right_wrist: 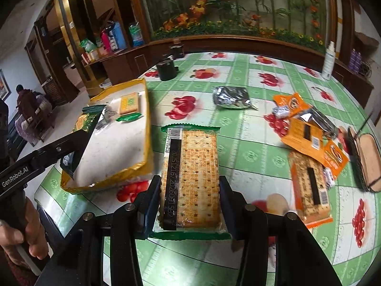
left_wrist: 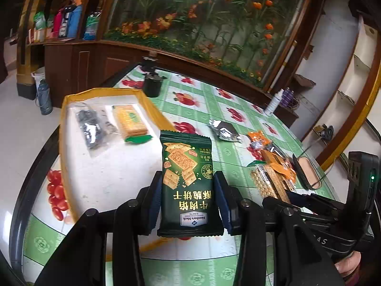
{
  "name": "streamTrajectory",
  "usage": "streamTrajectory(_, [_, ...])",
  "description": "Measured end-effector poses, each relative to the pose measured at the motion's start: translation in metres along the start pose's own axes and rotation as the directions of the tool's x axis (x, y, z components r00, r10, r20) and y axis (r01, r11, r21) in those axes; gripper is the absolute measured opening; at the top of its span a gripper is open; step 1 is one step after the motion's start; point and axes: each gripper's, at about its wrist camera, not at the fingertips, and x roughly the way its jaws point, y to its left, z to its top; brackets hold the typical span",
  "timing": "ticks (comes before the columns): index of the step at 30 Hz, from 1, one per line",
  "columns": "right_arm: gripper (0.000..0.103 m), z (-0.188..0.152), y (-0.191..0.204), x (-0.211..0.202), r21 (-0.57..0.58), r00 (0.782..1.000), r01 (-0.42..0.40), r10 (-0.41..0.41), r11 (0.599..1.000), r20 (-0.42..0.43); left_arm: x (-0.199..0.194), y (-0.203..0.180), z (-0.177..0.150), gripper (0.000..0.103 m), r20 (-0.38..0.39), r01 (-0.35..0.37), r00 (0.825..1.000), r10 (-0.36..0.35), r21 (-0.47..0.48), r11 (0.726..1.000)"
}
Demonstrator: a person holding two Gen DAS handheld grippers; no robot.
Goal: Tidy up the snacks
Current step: 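Carry the green pack with the left tool while the right tool carries the striped pack to the box, then release the green pack with the left tool while the right tool releases the striped pack into the box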
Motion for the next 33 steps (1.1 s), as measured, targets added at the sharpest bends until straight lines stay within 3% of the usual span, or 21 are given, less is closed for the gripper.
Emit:
streamTrajectory(15, [0.051,0.039,0.081,0.044,-0.127,0.985,-0.169,0.162,0.977,-0.060,0.006,0.057,0.002,0.041,-0.021,-0.102,0.995,0.100,-0.112,0.988])
streamTrajectory(23, [0.051,0.055,0.093,0.094,-0.051,0.961,-0.249,0.239,0.967,-0.141,0.019,0.070,-0.009,0.041,-0.068,-0.166,0.985,0.159,-0.121,0.979])
streamTrajectory(33, [0.051,0.071,0.100,0.137,0.001,0.949,-0.251,0.246,0.968,-0.198,0.035,0.055,-0.016,0.041,-0.083,-0.281,0.957,0.280,-0.007,0.960])
